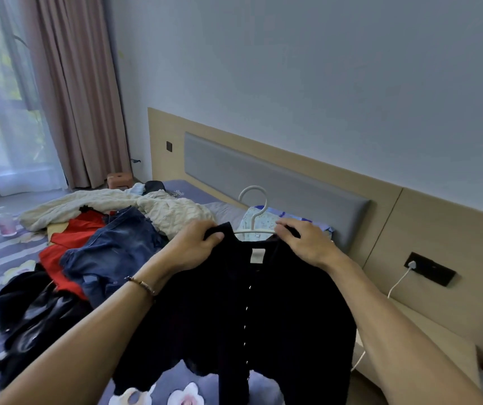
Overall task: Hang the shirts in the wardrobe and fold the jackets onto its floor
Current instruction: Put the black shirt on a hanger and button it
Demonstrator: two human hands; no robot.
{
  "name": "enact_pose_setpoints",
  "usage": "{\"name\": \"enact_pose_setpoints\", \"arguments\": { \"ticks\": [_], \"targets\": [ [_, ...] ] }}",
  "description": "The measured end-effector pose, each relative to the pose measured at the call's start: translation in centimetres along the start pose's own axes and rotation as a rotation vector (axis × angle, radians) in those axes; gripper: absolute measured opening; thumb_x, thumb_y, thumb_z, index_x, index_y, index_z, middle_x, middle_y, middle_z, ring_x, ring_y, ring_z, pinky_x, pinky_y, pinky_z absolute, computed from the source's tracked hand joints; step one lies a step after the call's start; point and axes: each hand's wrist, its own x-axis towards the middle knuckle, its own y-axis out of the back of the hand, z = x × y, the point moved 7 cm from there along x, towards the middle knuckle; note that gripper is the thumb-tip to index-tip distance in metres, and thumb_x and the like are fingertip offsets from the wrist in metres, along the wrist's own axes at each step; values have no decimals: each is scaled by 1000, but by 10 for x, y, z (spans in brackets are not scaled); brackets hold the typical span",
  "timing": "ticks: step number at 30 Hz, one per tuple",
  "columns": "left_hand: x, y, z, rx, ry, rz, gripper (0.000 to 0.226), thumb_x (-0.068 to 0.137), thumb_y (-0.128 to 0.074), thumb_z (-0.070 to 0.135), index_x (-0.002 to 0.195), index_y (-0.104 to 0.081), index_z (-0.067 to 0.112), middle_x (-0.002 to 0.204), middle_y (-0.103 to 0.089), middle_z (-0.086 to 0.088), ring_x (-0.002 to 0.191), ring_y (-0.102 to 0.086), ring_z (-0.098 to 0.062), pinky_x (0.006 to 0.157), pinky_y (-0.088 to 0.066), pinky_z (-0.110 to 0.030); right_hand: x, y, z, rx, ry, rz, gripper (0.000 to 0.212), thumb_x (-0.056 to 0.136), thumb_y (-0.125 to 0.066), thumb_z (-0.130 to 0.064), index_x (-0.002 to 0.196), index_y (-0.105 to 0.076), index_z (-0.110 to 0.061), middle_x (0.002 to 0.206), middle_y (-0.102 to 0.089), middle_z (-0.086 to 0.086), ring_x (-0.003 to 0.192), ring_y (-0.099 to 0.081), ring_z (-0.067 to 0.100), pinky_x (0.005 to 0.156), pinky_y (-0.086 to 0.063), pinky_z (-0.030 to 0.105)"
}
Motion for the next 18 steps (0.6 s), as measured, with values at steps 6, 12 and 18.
{"name": "enact_pose_setpoints", "arguments": {
  "ticks": [6, 12, 18],
  "targets": [
    [-44, -1, 38, -276, 260, -129, 30, 97, -61, 25, 94, -71, -3, 83, -69, -10, 74, -65, -20, 74, -53, -31, -41, 50, -1, 62, 19, -16, 29, 83, -60, -2, 103, -69, -21, 100, -72, 0, 86, -66, 10, 78, -49, 23],
    [-68, 6, 17, -516, 445, -71, 32, 75, -83, 21, 93, -74, -3, 90, -75, -18, 82, -72, -30, 82, -59, -39, -22, 48, -37, -97, 105, -94, 18, 91, -64, -17, 108, -70, -18, 104, -71, -1, 99, -65, 16, 92, -49, 33],
    [-89, -24, -107, -510, 640, 9, 18, 79, -75, 18, 72, -69, 2, 66, -65, -12, 55, -58, -21, 60, -49, -30, 33, -95, -19, -260, 79, -263, 16, 95, -55, -31, 110, -61, -31, 119, -64, 1, 113, -57, 25, 104, -39, 49]
  ]
}}
